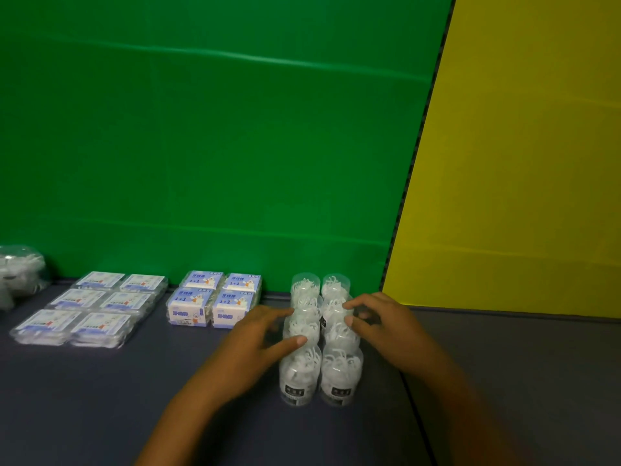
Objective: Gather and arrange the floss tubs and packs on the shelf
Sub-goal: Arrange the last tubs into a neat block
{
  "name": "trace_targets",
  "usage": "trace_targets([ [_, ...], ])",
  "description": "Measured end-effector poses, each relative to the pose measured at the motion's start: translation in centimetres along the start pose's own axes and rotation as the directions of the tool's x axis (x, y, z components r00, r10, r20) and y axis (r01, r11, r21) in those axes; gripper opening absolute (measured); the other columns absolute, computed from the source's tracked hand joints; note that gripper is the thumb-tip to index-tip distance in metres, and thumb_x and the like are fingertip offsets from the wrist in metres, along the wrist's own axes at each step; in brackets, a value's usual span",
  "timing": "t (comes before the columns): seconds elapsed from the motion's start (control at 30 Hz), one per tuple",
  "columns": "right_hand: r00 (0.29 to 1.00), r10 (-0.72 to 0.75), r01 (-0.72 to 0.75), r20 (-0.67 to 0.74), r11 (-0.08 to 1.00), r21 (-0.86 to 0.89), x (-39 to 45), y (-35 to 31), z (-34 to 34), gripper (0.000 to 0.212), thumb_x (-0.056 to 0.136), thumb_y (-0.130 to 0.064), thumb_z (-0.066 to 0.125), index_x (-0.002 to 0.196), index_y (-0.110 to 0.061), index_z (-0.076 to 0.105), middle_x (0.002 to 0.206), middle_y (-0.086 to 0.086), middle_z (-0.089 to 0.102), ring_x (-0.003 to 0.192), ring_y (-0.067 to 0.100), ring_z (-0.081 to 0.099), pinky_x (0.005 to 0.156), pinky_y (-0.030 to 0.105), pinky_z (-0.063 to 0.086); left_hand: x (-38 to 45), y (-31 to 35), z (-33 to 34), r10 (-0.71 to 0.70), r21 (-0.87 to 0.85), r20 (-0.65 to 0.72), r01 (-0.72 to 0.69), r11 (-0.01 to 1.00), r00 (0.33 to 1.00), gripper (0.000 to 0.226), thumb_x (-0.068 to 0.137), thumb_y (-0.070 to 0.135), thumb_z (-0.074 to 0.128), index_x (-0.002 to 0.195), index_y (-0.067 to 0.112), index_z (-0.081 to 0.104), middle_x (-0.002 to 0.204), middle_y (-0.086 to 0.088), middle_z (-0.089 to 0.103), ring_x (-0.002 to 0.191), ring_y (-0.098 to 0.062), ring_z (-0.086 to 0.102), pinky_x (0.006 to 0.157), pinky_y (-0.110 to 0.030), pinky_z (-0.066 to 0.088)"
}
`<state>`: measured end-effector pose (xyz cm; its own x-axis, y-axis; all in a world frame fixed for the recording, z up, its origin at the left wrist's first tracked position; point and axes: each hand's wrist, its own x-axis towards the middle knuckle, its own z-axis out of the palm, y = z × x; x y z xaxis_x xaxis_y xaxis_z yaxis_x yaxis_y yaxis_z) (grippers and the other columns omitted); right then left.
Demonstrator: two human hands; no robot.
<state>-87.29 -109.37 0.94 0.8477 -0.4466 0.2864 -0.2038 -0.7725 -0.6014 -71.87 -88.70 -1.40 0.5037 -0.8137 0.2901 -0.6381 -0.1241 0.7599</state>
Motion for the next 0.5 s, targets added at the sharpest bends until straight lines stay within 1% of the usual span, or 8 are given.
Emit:
trace_targets([
  [0.07,0.999,0.029,-0.03,0.042,1.0,0.004,-1.4,-0.5,0.0,0.027,0.086,-0.045,0.067,0.111,-0.039,0.06,0.113,-0.013,0.052,0.105,0.003,0.057,0.089,0.025,0.05,-1.2,0.3,0.5,-0.018,-0.027,0.006,0.018,0.999,1.0,0.079,0.06,0.083,0.057,0.13,0.049,0.047,0.12,0.019,0.051,0.106,0.008,0.054,0.094,-0.023,0.048],
  [0.13,0.994,0.062,-0.064,0.093,0.998,0.015,-2.7,-0.8,0.4,0.042,0.08,-0.052,0.07,0.117,-0.038,0.057,0.119,-0.012,0.047,0.108,0.005,0.054,0.092,0.027,0.049,-2.0,0.5,1.1,-0.028,-0.063,0.007,0.029,0.998,1.0,0.081,0.057,0.083,0.061,0.13,0.051,0.044,0.123,0.018,0.051,0.108,0.005,0.055,0.094,-0.023,0.05],
  [0.2,0.991,0.057,-0.059,0.123,0.998,0.014,-3.7,-0.7,1.0,0.063,0.071,-0.059,0.074,0.125,-0.034,0.054,0.126,-0.011,0.042,0.115,0.007,0.051,0.099,0.03,0.047,-2.6,0.6,1.7,-0.054,-0.107,-0.004,0.053,0.993,0.999,0.086,0.059,0.074,0.067,0.136,0.043,0.043,0.127,0.014,0.051,0.109,0.003,0.057,0.093,-0.024,0.051],
  [0.27,0.989,0.044,-0.045,0.138,0.999,0.004,-4.2,-0.7,1.4,0.076,0.066,-0.058,0.079,0.132,-0.032,0.051,0.133,-0.012,0.037,0.122,0.008,0.046,0.105,0.033,0.044,-2.9,0.8,2.1,-0.082,-0.124,-0.022,0.079,0.989,0.996,0.088,0.061,0.063,0.07,0.14,0.033,0.044,0.131,0.011,0.05,0.111,-0.001,0.057,0.093,-0.024,0.052],
  [0.37,0.99,0.034,-0.033,0.137,0.999,-0.006,-4.4,-0.7,1.6,0.08,0.066,-0.045,0.085,0.135,-0.031,0.048,0.138,-0.012,0.034,0.126,0.009,0.043,0.107,0.036,0.043,-3.0,1.3,2.6,-0.096,-0.13,-0.046,0.089,0.987,0.994,0.083,0.064,0.053,0.071,0.139,0.027,0.047,0.134,0.009,0.048,0.112,-0.003,0.055,0.091,-0.018,0.05],
  [0.43,0.992,0.033,-0.033,0.122,0.999,-0.008,-4.4,-0.6,1.5,0.078,0.066,-0.04,0.087,0.134,-0.031,0.049,0.138,-0.011,0.034,0.126,0.01,0.044,0.107,0.036,0.043,-2.9,1.7,2.8,-0.11,-0.161,-0.061,0.099,0.982,0.992,0.075,0.069,0.043,0.074,0.137,0.023,0.049,0.132,0.008,0.049,0.105,0.001,0.056,0.084,-0.01,0.048],
  [0.5,0.993,0.033,-0.034,0.117,0.999,0.001,-4.4,-0.5,1.3,0.078,0.066,-0.038,0.087,0.133,-0.03,0.05,0.138,-0.01,0.035,0.125,0.011,0.045,0.107,0.036,0.044,-2.9,1.9,3.0,-0.111,-0.19,-0.078,0.094,0.977,0.991,0.066,0.075,0.032,0.076,0.135,0.022,0.05,0.131,0.006,0.051,0.099,0.007,0.056,0.078,-0.005,0.047],
])
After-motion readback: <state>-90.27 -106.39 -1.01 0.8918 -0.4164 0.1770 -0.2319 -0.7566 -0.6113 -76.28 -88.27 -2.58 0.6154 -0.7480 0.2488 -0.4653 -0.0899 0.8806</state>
